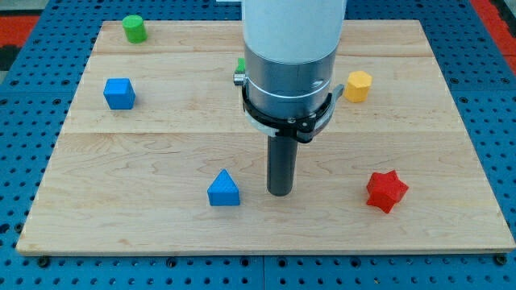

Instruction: Move the green star at the bottom of the blue cube

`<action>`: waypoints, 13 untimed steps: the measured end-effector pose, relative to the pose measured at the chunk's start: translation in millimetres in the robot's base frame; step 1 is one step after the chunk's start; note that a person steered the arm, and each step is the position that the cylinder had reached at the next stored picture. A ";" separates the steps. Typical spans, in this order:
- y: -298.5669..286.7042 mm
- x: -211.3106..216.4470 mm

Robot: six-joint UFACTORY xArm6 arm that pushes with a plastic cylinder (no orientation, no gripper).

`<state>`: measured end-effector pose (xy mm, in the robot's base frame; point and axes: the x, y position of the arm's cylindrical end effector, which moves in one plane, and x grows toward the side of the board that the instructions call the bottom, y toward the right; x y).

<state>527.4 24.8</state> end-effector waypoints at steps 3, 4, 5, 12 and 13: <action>-9.4 -199.2; -60.7 -186.8; -45.7 -210.5; -145.1 -148.2; -145.1 -148.0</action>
<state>379.4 -120.3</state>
